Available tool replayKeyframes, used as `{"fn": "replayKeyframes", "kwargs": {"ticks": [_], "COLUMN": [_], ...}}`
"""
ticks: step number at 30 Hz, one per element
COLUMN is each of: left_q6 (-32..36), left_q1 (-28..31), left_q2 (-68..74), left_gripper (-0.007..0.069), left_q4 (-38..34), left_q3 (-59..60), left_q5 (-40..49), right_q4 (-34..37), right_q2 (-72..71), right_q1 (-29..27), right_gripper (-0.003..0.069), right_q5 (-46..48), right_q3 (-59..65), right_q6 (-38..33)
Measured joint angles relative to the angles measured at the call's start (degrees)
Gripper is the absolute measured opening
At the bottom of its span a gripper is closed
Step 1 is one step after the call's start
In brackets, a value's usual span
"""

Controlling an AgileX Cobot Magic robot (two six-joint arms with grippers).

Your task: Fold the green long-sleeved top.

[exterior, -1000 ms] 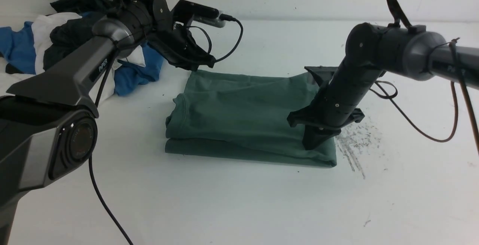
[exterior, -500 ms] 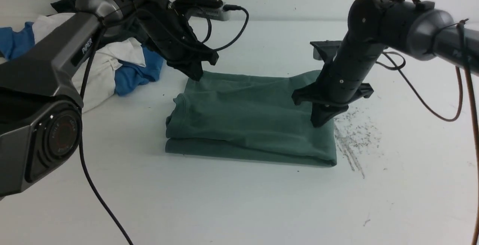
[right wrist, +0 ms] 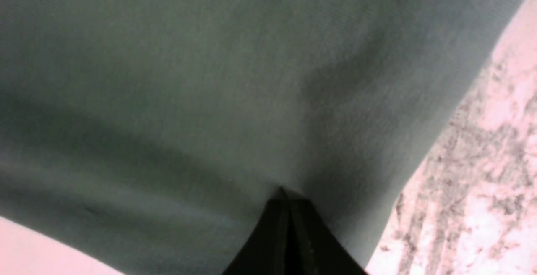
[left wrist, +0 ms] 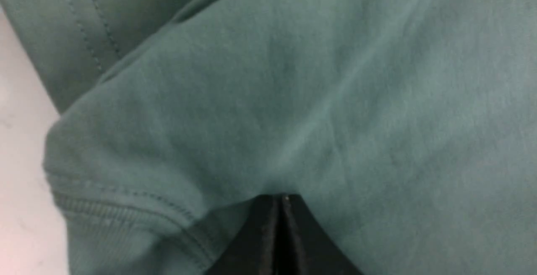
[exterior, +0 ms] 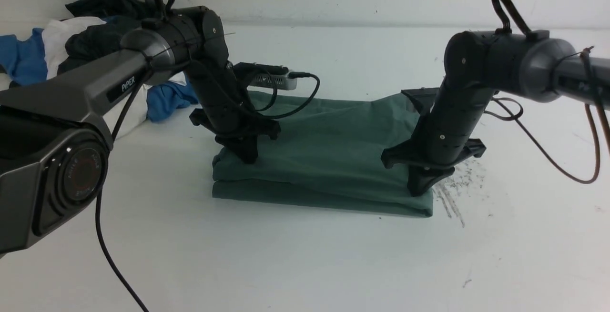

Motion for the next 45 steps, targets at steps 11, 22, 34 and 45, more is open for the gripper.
{"fn": "replayKeyframes", "kwargs": {"ticks": [11, 22, 34, 45], "left_q6": [-1.2, -4.6, -9.0, -12.6], "left_q1": [-1.9, -1.5, -1.5, -1.5], "left_q2": [-21.4, -55.6, -90.6, -107.5], "left_gripper": [-0.0004, -0.0004, -0.0004, -0.0004], "left_q4": [3.3, 6.9, 6.5, 5.6], "left_q3": [2.7, 32.9, 73.6, 93.0], "left_q5": [1.1, -2.1, -30.3, -47.3], "right_q4": [-2.3, -2.4, -0.2, 1.3], "right_q2": [-21.0, -60.6, -107.3, -124.7], "right_q1": [-7.6, -11.0, -11.1, -11.1], "right_gripper": [-0.0015, -0.0015, -0.0015, -0.0015], "right_q5": [2.6, -7.0, -50.0, -68.7], "right_q3": [1.4, 14.1, 60.6, 78.2], "right_q6": [-0.1, -2.6, -2.6, -4.5]}}
